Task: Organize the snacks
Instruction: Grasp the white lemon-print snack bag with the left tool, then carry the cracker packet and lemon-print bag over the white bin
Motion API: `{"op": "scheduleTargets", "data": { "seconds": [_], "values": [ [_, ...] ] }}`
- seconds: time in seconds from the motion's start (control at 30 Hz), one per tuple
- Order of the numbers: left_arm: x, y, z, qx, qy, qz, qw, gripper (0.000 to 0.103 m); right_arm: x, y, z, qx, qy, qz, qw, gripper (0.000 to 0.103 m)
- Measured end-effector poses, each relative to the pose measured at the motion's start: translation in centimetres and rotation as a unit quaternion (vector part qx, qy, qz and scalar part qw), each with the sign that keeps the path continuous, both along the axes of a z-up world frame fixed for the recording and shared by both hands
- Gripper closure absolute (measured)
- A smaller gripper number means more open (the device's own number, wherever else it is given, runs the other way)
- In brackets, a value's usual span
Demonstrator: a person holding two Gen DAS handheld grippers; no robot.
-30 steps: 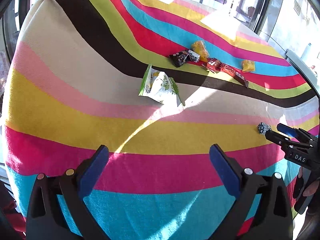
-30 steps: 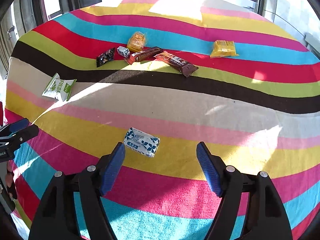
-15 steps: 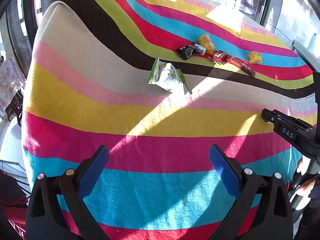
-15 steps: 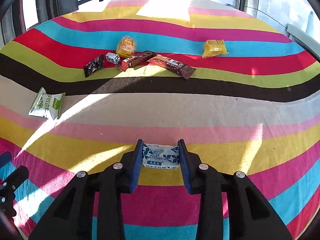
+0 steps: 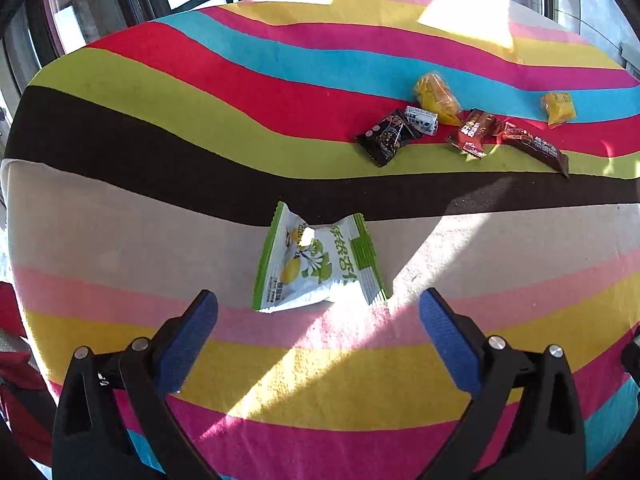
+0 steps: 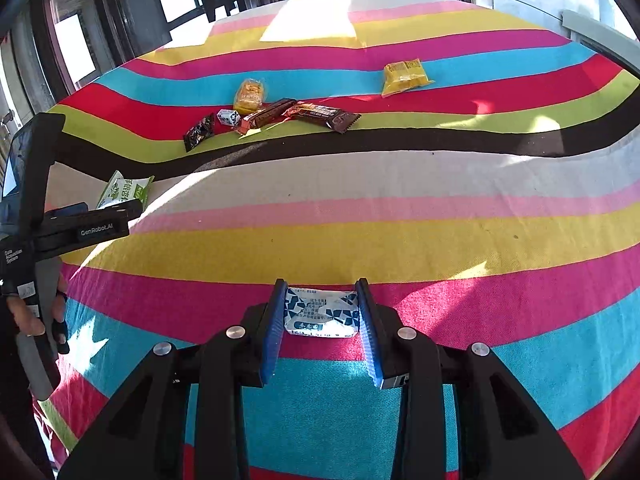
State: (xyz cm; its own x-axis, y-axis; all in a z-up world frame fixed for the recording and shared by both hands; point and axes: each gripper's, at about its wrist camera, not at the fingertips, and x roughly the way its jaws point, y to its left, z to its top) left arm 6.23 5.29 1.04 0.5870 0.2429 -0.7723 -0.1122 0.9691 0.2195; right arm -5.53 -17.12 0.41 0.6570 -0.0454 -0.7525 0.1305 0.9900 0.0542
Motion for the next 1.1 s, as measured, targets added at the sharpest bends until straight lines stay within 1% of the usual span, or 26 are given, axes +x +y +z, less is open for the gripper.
{"op": "scheduleTargets", "data": {
  "seconds": [0.03, 0.07, 0.1, 0.13, 0.23, 0.3, 0.33, 0.37, 0.4, 0.43, 0.5, 0.57, 0.6, 0.67, 0.73, 0.83, 0.87, 0.97, 1.1],
  "values": [
    [1.0, -0.3, -0.6, 0.022, 0.006, 0.007, 0.9997, 0.001, 0.0, -0.2, 0.0, 0.006, -0.001, 0.001, 1.000, 0.069],
    [1.7, -0.4, -0.5, 0.033, -0.011, 0.011, 0.9993, 0.001, 0.0, -0.3, 0.0, 0.012, -0.002, 0.001, 1.000, 0.069],
    [2.4, -0.4, -0.6, 0.043, -0.008, 0.020, 0.9988, 0.001, 0.0, -0.5, 0.0, 0.016, -0.003, 0.002, 1.000, 0.068],
    [3.0, -0.2, -0.5, 0.041, -0.005, 0.028, 0.9988, 0.001, 0.0, -0.5, 0.0, 0.020, -0.003, 0.003, 1.000, 0.068],
    [3.9, 0.8, -0.6, 0.004, 0.001, 0.046, 0.9989, 0.001, 0.0, -0.7, 0.0, 0.029, -0.005, 0.006, 1.000, 0.068],
    [3.6, 1.5, -0.7, -0.025, 0.005, 0.047, 0.9986, 0.003, -0.1, -0.8, 0.0, 0.035, -0.007, 0.007, 0.999, 0.068],
    [3.3, 1.8, -0.7, -0.048, 0.004, 0.037, 0.9981, 0.020, -0.1, -0.9, 0.0, 0.039, -0.008, 0.007, 0.999, 0.068],
    [2.9, 2.0, -0.6, -0.092, 0.002, 0.011, 0.9957, 0.037, -0.1, -1.0, -0.1, 0.043, -0.008, 0.008, 0.999, 0.068],
    [2.3, 1.8, -0.2, -0.099, -0.001, -0.001, 0.9951, 0.062, -0.1, -1.1, -0.1, 0.045, -0.009, 0.008, 0.999, 0.068],
    [1.7, 1.2, 0.1, -0.100, -0.004, -0.021, 0.9948, 0.064, -0.1, -1.1, -0.1, 0.047, -0.009, 0.008, 0.999, 0.068],
    [0.2, 0.3, 0.3, -0.127, 0.003, -0.050, 0.9907, 0.064, -0.2, -1.1, -0.1, 0.050, -0.010, 0.008, 0.999, 0.068],
    [-1.7, -0.7, 0.6, -0.143, 0.005, -0.074, 0.9870, 0.065, -0.2, -1.2, -0.1, 0.054, -0.011, 0.009, 0.998, 0.068],
    [-2.7, -1.1, 0.5, -0.160, 0.008, -0.085, 0.9834, 0.065, -0.2, -1.2, -0.1, 0.056, -0.012, 0.009, 0.998, 0.068],
    [-4.8, -2.5, 0.3, -0.195, 0.018, -0.115, 0.9738, 0.065, -0.3, -1.2, -0.1, 0.058, -0.013, 0.009, 0.998, 0.068],
    [-6.7, -3.9, 0.3, -0.190, 0.018, -0.135, 0.9723, 0.064, -0.4, -1.2, -0.1, 0.062, -0.016, 0.011, 0.998, 0.068],
    [-8.6, -5.2, -0.1, -0.205, 0.024, -0.154, 0.9664, 0.064, -1.2, -0.9, 0.5, 0.053, -0.030, 0.011, 0.998, 0.068],
    [-9.2, -5.3, -0.1, -0.205, 0.024, -0.157, 0.9658, 0.064, -1.5, -0.6, 0.7, 0.049, -0.032, 0.011, 0.998, 0.068],
    [-10.4, -5.7, 0.1, -0.211, 0.022, -0.167, 0.9628, 0.064, -3.1, 0.1, 1.1, 0.058, -0.034, 0.015, 0.998, 0.069],
    [-12.4, -6.7, 0.4, -0.209, 0.015, -0.188, 0.9595, 0.064, -5.6, 1.4, 1.8, 0.038, -0.038, 0.019, 0.998, 0.069]
  ]
}}
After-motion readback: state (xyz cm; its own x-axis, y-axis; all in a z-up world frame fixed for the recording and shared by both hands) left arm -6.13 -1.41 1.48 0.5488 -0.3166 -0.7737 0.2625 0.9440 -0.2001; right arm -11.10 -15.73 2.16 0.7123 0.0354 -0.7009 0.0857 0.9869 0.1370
